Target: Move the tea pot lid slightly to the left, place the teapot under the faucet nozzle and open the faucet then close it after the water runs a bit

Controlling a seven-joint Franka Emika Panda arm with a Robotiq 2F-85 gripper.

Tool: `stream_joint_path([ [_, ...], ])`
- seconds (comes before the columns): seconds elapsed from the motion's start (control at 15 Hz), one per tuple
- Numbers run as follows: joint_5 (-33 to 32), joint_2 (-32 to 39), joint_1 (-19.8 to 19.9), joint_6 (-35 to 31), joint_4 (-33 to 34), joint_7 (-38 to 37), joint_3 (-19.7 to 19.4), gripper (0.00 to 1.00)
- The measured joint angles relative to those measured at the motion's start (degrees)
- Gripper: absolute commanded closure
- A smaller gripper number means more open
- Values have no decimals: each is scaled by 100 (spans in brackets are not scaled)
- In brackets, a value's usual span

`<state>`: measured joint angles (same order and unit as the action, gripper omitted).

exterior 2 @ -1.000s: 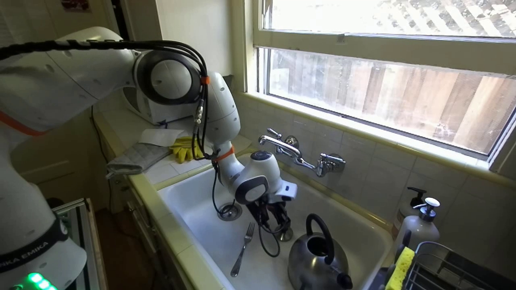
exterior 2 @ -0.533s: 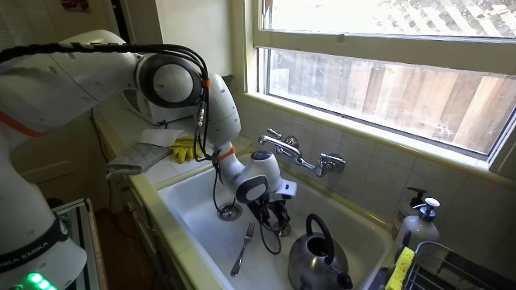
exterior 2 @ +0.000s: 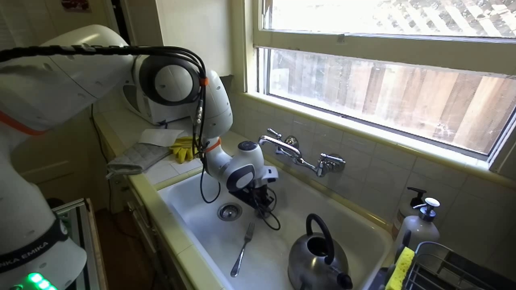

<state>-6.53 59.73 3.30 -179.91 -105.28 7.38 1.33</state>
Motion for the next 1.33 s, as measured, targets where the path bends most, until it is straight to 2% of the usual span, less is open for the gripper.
stream_joint_path([
  [0.4,-465,-112,-58,0,-290,621,417,95],
  [0.47,-507,-114,-58,0,-312,688,484,56],
  [0.53,-543,-114,-59,0,-330,751,544,54],
  [0.67,-574,-114,-63,0,-362,808,625,42],
  [1.0,-623,-367,-99,5,-663,902,590,1],
  [1.2,-590,-710,-175,142,-1021,741,466,0],
  [1.33,-529,-975,-188,545,-1264,567,462,0],
])
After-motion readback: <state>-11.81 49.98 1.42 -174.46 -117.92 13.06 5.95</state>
